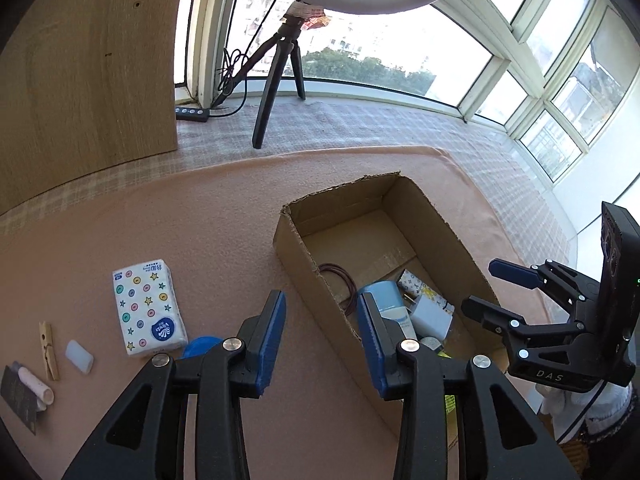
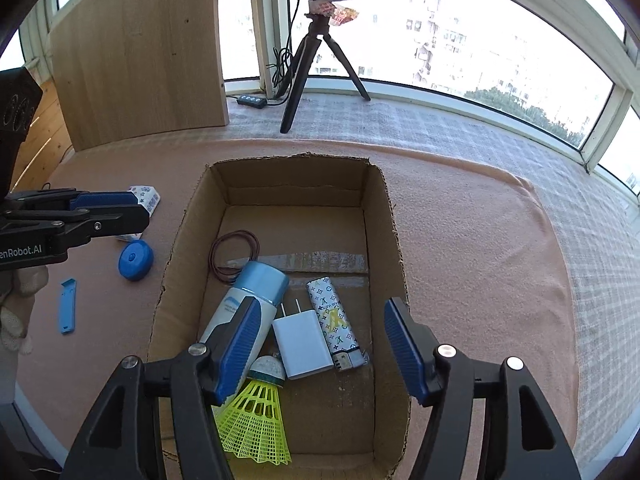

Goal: Organize objects
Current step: 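Withdraw both tools from the box back over the table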

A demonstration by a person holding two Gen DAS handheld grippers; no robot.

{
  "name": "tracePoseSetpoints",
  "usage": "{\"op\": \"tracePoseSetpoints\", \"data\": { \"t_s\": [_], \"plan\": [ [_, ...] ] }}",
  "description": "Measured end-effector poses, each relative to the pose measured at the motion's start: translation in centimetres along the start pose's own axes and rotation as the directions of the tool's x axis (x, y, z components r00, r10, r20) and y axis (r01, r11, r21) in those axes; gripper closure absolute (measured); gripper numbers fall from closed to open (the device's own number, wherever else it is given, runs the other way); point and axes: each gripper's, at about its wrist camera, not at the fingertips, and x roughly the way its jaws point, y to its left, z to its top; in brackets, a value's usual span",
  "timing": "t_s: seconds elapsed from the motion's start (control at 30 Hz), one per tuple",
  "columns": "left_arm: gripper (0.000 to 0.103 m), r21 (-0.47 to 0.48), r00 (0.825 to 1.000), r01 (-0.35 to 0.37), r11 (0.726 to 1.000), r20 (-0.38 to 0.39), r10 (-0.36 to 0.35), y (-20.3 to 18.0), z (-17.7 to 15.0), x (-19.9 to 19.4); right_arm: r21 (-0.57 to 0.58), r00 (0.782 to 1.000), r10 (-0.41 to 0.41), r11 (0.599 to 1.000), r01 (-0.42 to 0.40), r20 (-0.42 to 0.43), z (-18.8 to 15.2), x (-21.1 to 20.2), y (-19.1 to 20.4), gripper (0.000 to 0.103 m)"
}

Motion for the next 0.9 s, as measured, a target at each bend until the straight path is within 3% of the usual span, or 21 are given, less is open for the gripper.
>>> {"op": "tracePoseSetpoints", "data": {
  "t_s": [0.2, 0.37, 0.67, 0.9],
  "plan": [
    [0.062, -0.012, 0.998, -0.05, 0.999, 0.027, 0.05, 3.5, -2.6, -4.3, -0.01, 0.998, 0.046, 0.999, -0.046, 0.037, -0.7, -1.4, 2.2, 0.042],
    [0.061, -0.105, 0.994, -0.09, 0.99, 0.059, 0.097, 8.4, -5.2, -8.0, -0.012, 0.992, 0.111, 0.994, -0.111, 0.055, -1.0, -1.6, 4.1, 0.042],
    [0.061, -0.249, 0.981, -0.172, 0.953, 0.044, 0.189, 16.7, -11.7, -13.1, -0.023, 0.977, 0.21, 0.977, -0.21, 0.022, -1.4, -1.8, 8.9, 0.042],
    [0.061, -0.327, 0.974, -0.206, 0.922, 0.02, 0.224, 20.5, -16.6, -15.1, 0.02, 0.957, 0.291, 0.957, -0.291, 0.005, -2.3, -1.6, 13.1, 0.042]
  ]
}}
